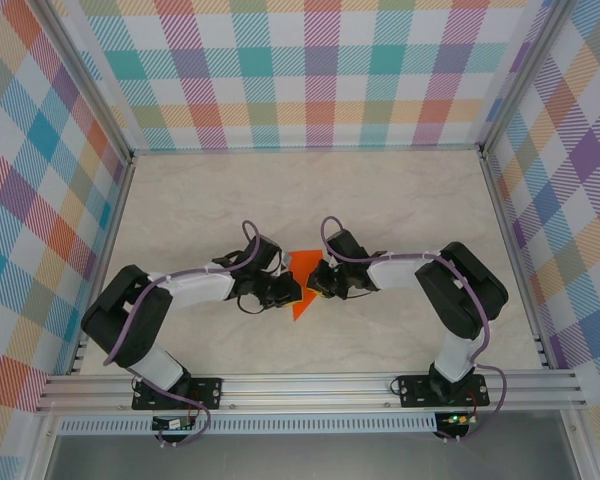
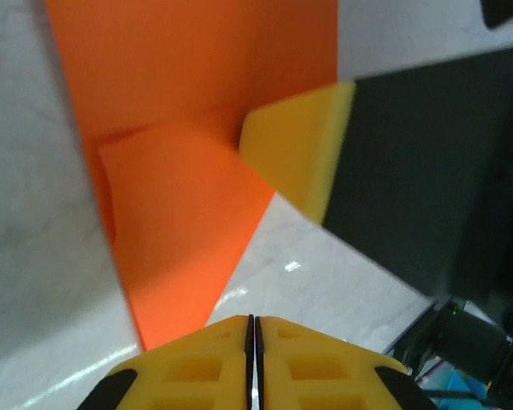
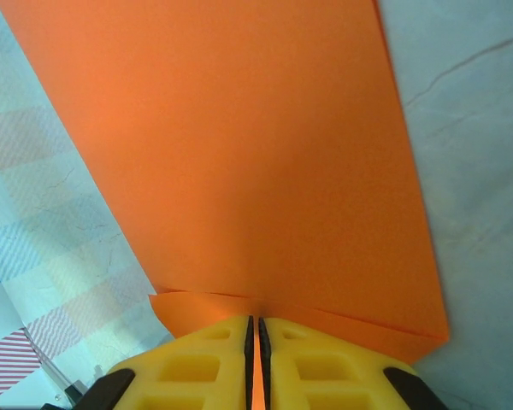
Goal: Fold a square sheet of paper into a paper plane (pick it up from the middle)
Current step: Third fold the triangle at the center of the table.
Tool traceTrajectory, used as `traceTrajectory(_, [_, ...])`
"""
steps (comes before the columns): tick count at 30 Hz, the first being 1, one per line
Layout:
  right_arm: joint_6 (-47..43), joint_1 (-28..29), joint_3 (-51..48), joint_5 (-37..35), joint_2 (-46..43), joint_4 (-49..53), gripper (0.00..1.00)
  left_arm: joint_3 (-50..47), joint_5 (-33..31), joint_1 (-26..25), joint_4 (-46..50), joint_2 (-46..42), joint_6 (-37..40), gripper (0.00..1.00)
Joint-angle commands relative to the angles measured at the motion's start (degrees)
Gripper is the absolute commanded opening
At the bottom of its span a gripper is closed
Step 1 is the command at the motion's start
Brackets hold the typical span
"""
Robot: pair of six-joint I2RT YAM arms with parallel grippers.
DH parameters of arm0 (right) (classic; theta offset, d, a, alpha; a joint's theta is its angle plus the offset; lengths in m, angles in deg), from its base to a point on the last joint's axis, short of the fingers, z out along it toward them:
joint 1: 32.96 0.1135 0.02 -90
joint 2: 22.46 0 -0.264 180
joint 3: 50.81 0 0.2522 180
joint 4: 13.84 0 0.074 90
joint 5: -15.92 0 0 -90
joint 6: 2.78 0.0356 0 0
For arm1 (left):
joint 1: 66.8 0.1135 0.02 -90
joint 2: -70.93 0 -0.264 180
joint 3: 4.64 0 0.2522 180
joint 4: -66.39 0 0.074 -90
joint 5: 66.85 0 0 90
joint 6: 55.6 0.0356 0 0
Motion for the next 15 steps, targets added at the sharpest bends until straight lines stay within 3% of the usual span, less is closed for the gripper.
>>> traceTrajectory(1, [0.33,-0.11,0.72,-1.71,1.46,3.89,0.14,1.18,0.43,-0.45,-2.39,3.51,-1.27,0.11])
traceTrajectory(10, [-5.59,-0.63,8.48,-1.39,0.11,11.08,0.15,-1.97,-5.75,-0.45,1.97,7.33,1.63,0.05])
traceTrajectory(15, [-6.19,-0.53,6.51,-0.44,-3.56,8.77,0.12,-3.40,-7.25,-0.46,1.88,7.12,1.64,0.04])
